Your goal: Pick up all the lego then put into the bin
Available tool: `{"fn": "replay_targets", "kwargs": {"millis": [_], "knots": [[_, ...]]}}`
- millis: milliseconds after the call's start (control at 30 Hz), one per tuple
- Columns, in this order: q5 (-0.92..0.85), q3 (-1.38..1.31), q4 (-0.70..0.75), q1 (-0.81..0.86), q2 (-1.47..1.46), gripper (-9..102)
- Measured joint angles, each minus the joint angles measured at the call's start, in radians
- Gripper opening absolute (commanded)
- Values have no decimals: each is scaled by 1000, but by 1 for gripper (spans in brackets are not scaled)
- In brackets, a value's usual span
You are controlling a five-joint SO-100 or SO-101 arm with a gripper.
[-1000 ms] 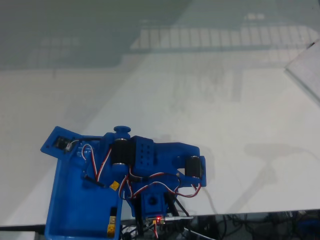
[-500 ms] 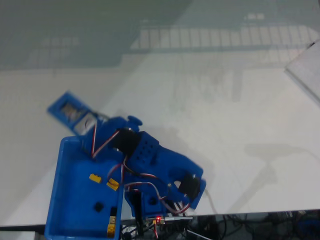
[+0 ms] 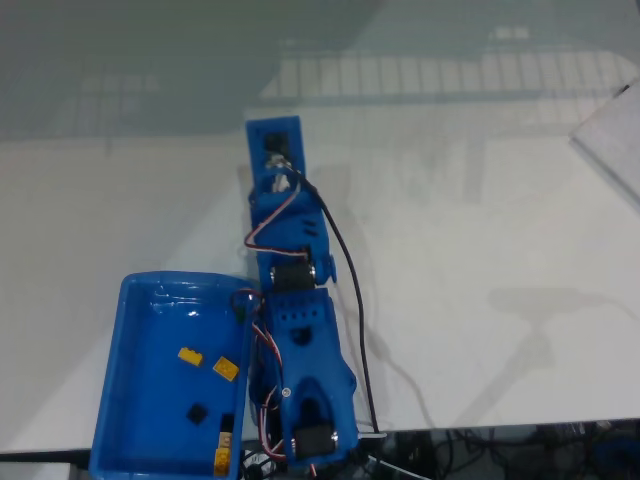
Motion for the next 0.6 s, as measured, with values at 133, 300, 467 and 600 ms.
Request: {"fn": "replay_targets", "kwargs": {"millis": [133,300,467,600], "knots": [[-18,117,2,60,98,0],[-38,144,109,100,130,0],[-75,144,282,117,130,0],[-94,144,391,120,130,0]]}}
